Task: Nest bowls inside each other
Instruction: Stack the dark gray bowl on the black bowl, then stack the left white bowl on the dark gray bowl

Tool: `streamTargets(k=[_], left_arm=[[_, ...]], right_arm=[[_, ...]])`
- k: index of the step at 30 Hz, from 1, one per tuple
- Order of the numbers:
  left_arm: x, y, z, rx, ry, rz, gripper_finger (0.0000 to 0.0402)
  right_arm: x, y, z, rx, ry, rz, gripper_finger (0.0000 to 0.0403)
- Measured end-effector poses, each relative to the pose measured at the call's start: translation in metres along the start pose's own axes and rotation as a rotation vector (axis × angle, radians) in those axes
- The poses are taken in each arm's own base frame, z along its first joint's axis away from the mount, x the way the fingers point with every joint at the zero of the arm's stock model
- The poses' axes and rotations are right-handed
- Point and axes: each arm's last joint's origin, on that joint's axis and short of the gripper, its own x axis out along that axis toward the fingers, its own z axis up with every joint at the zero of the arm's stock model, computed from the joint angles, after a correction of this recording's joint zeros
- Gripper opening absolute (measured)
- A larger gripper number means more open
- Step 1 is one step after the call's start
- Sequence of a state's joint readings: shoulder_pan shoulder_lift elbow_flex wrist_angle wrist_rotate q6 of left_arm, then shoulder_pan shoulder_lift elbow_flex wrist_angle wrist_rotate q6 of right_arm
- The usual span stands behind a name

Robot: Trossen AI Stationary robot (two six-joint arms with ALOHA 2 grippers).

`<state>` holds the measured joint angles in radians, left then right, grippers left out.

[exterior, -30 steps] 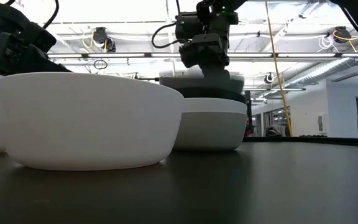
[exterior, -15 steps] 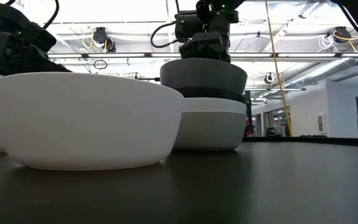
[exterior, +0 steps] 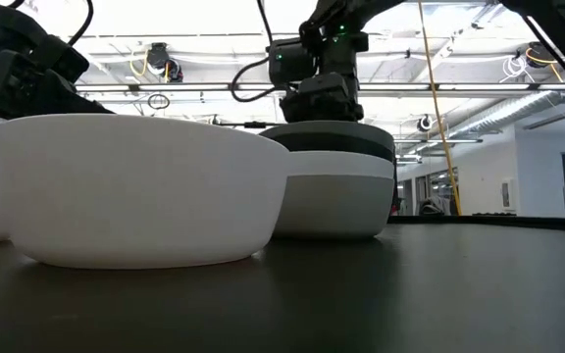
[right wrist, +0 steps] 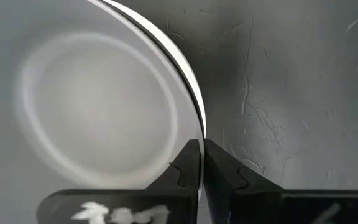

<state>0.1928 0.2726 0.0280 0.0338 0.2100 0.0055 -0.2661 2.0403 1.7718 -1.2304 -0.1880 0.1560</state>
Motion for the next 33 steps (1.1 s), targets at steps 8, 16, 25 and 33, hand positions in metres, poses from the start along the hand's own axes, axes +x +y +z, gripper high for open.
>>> streamTargets(k=[8, 16, 25, 33], left_arm=[[0.000, 0.000, 0.000, 0.000, 0.001, -0.001, 0.0243], [0.000, 0.000, -0.001, -0.002, 0.006, -0.002, 0.0243], [0.000, 0.000, 0.000, -0.003, 0.004, -0.003, 0.0243], [0.000, 0.000, 0.002, 0.001, -0.021, -0.002, 0.0243]], right_arm=[[0.000, 0.000, 0.001, 0.014, -0.006, 0.000, 0.0022], [-0.003, 0.003, -0.001, 0.008, -0.022, 0.000, 0.0107], [-0.026, 0.007, -0.007, -0.030, -0.115, 0.017, 0.0166], [-0.079, 0.033, -0.028, -0.297, -0.544, 0.060, 0.0170]])
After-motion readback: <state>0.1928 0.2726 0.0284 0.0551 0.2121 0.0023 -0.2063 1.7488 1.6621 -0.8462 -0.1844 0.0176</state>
